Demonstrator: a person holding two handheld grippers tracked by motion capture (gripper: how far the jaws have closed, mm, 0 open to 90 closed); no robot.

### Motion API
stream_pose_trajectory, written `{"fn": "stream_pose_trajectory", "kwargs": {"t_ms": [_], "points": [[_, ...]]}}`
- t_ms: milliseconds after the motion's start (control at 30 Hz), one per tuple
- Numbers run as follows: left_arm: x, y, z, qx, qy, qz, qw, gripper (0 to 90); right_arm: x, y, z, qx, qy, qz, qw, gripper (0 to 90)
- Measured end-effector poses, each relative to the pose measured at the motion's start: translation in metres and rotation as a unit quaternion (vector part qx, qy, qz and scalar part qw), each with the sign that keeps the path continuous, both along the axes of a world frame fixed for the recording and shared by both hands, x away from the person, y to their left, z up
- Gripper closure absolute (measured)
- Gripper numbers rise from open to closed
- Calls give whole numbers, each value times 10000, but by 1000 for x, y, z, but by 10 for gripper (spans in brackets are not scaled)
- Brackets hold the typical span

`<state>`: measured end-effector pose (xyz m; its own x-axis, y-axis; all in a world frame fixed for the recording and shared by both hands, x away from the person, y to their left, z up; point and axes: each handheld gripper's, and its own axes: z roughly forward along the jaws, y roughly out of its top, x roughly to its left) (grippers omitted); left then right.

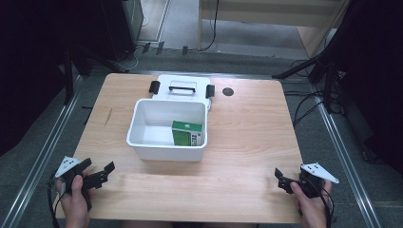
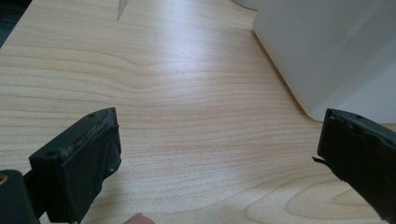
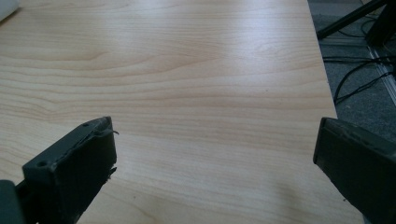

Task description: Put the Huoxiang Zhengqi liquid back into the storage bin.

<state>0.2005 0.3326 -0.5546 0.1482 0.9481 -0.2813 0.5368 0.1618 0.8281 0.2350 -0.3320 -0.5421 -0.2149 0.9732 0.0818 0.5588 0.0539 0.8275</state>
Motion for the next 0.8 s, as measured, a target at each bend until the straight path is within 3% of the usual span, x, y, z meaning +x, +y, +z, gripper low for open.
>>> {"fn": "stream_pose_trajectory", "kwargs": {"t_ms": [700,800], "points": [[0,0,0,-13,6,8,10000,0,-23,-13,-5,-22,-113,-63,9999,0],[0,0,0,-4,19,4,10000,0,-26,-14,-5,78,-180,-87,9998,0]]}}
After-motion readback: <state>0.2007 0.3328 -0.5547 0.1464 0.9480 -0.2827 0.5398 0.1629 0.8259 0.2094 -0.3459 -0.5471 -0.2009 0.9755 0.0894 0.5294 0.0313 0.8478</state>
